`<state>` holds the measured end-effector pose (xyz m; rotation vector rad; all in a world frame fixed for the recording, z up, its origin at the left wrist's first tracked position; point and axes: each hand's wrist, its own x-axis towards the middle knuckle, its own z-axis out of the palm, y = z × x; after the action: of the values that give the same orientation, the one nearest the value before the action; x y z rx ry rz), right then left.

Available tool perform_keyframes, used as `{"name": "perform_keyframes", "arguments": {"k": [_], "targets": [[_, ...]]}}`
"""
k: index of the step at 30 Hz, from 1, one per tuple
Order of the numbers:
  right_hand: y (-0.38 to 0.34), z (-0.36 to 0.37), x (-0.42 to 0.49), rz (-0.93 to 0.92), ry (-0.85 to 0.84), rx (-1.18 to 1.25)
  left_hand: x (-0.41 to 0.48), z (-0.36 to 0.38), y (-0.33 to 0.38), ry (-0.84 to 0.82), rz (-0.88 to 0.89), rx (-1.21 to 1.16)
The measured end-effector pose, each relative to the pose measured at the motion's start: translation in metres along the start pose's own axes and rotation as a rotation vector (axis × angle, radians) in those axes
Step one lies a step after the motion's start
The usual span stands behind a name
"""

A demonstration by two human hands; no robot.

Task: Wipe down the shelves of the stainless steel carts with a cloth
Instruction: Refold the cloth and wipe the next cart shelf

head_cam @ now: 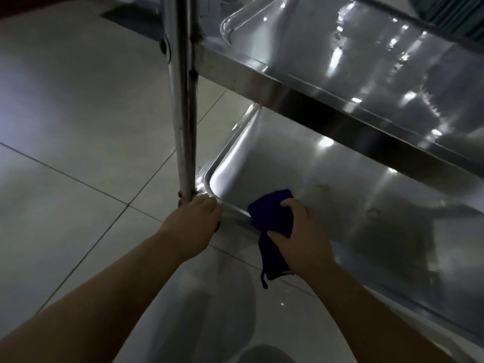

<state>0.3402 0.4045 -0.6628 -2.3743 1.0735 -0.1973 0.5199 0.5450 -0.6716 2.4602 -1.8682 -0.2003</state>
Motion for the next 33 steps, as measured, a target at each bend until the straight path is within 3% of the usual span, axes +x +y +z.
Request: {"name": "perform_keyframes", "arguments": {"k": [5, 10, 13, 16, 19, 21, 24, 28, 30, 33], "targets": [[-0.015, -0.001, 0.054, -0.050, 0.139, -0.027, 0.025, 0.032, -0.006, 0.004, -0.032, 0.020], [-0.017, -0.031, 0.078, -0.094, 0.298, -0.009, 0.021, 0.050, -0.017, 0.064, -0.050, -0.139], [-0.016, -0.057, 0.081, -0.145, 0.370, -0.141, 0.023, 0.046, -0.016, 0.078, -0.035, -0.107], [-0.013, -0.052, 0.083, -0.190, 0.257, -0.203, 0.030, 0.041, -0.015, 0.044, 0.010, -0.019], [-0.003, -0.012, 0.070, -0.151, -0.129, -0.090, 0.031, 0.042, -0.018, 0.050, 0.018, -0.012], [0.010, 0.020, 0.059, -0.145, -0.278, -0.244, 0.027, 0.045, -0.018, 0.109, 0.024, -0.062], [0.019, 0.046, 0.052, -0.204, -0.141, -0.448, 0.019, 0.047, -0.019, 0.187, 0.023, -0.124], [0.030, 0.045, 0.072, -0.327, -0.038, -0.372, 0.018, 0.049, -0.024, 0.283, 0.067, -0.126], [0.038, 0.038, 0.105, -0.254, 0.039, -0.449, 0.020, 0.048, -0.023, 0.290, 0.088, -0.129], [0.023, 0.041, 0.160, 0.104, 0.123, -0.466, 0.021, 0.046, -0.022, 0.297, 0.117, -0.128]]}}
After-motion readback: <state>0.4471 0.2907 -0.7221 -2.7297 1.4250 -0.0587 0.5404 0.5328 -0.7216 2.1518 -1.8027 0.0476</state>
